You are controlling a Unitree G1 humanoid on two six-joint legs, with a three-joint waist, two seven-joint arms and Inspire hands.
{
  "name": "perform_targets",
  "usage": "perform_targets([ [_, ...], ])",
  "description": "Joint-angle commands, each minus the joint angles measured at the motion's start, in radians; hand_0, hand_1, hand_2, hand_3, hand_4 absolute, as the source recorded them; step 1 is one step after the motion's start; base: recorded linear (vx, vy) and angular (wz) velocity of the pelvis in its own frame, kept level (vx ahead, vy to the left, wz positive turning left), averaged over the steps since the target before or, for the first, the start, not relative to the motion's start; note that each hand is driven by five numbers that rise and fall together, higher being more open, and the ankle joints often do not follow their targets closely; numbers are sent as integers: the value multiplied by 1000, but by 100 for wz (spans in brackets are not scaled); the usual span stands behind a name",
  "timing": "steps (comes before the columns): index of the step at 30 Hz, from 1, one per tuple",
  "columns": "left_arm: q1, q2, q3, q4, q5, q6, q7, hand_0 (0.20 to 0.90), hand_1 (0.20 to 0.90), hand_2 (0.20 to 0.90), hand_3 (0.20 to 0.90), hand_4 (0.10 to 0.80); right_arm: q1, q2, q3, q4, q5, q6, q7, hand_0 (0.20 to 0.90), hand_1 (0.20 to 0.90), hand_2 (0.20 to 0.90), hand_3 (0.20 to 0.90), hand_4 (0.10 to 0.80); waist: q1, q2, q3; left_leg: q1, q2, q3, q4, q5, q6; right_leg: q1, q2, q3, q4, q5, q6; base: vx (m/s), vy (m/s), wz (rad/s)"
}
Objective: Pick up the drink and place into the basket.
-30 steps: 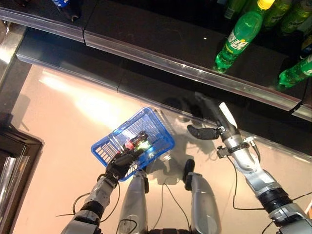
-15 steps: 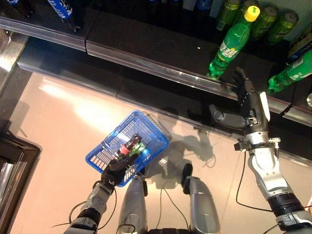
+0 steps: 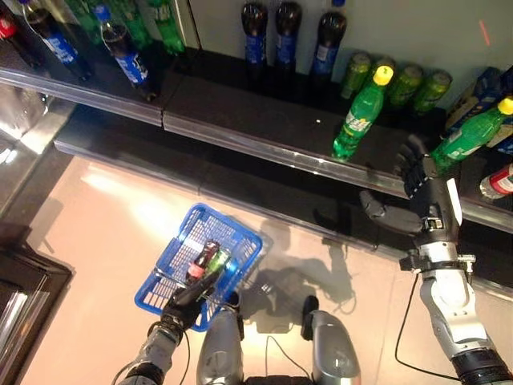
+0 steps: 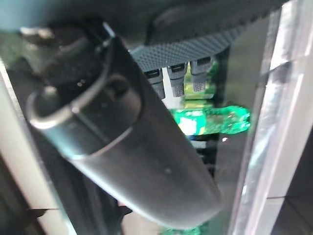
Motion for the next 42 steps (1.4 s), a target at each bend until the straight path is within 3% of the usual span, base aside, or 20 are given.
perform_targets([
  [1,283,83,-76,-58,130,7,-89,300,300,300,200,100,7,-7,-115,-126,34,-54,3,900,900,900,900,800,39,1,-144,-97,2,9,76,145,-29,66,-21,-12,-77,72,28,225,2,5],
  [12,339,94,-85,-57,188,39,-93,300,300,300,200,100,-15,-37,-110,-120,78,25,6,900,900,900,900,800,63,15,-172,-22,-3,-1,34,188,-37,111,-19,-23,-73,99,43,132,7,6],
  [18,347,89,-93,-88,167,31,-103,300,300,300,200,100,-12,-32,-91,-151,39,10,-7,900,900,900,900,800,60,9,-188,30,-24,-4,-44,163,-30,123,-17,-10,-121,117,65,-42,19,-1],
  [27,270,94,-96,-149,80,29,-65,300,300,300,200,100,52,-35,-65,-195,-33,34,-4,900,900,900,900,800,19,-32,-252,92,-35,52,-186,144,-4,116,-10,10,-245,164,102,-172,19,-10],
  [33,210,89,-108,-129,56,2,-54,300,300,300,200,100,100,-24,-32,-129,-78,90,15,900,900,900,900,800,-9,-50,-291,120,-32,87,-252,133,1,119,-7,10,-302,171,108,-168,32,-13],
  [42,157,84,-105,-83,49,-16,-44,300,300,300,200,100,169,73,36,65,-142,127,-5,900,900,900,900,800,-41,-54,-335,186,-26,141,-382,130,4,146,6,-16,-371,168,105,-74,20,-9],
])
